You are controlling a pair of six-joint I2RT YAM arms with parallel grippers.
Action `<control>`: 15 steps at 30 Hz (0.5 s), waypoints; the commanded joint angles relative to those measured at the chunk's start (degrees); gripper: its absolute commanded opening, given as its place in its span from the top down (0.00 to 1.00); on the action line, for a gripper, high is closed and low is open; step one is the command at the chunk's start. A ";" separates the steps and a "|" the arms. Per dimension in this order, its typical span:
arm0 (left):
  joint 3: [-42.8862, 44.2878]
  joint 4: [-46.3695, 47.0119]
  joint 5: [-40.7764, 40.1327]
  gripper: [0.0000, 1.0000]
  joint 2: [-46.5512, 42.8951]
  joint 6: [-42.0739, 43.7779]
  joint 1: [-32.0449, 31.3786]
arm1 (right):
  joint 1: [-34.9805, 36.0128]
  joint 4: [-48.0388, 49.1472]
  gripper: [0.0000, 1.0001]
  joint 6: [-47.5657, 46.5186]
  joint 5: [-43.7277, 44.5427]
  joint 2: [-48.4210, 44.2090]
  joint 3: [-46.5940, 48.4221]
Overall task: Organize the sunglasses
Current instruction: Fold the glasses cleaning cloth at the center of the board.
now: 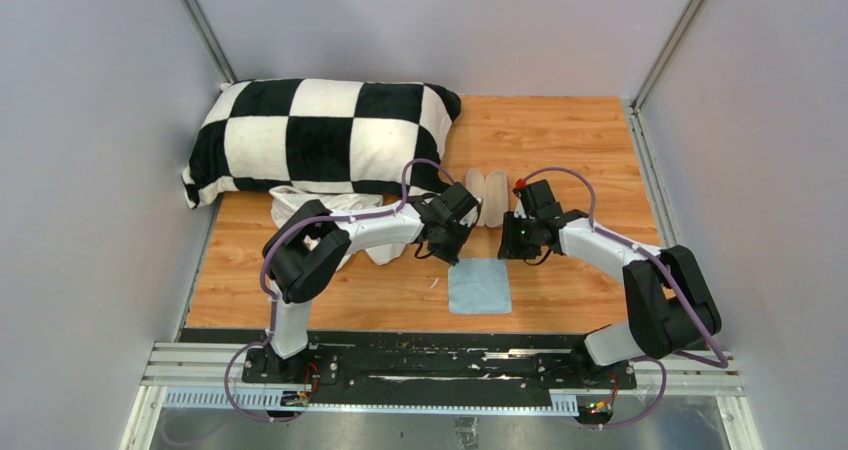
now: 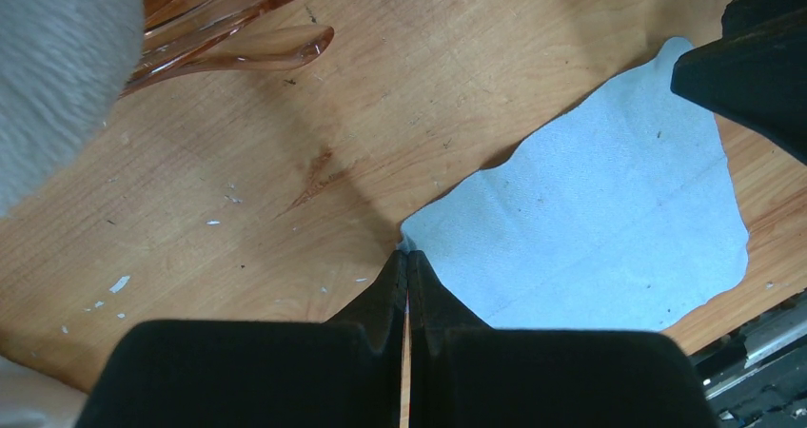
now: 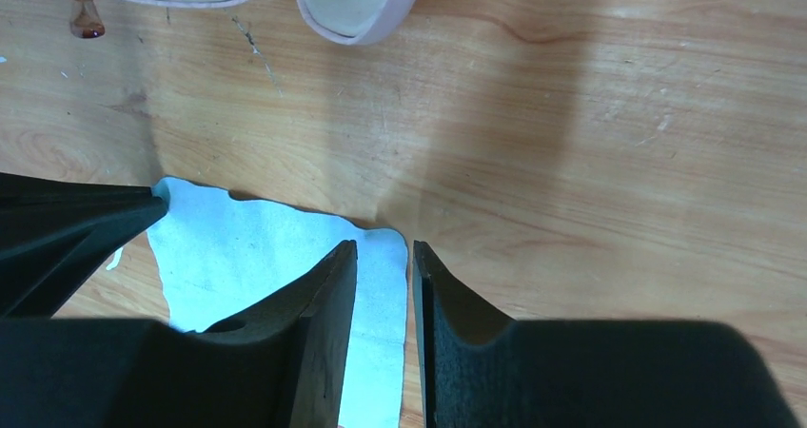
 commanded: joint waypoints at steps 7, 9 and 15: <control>-0.50 0.16 1.10 1.00 -1.00 0.03 0.33 | 2.10 -0.17 0.74 -0.82 0.16 3.64 -0.30; -0.58 0.28 1.10 1.00 -0.99 0.04 0.33 | 2.10 -0.03 0.75 -0.66 0.25 4.05 -0.34; -0.89 0.77 1.28 1.00 -1.07 -0.07 0.33 | 2.08 -0.21 0.82 -0.46 1.27 3.51 -0.56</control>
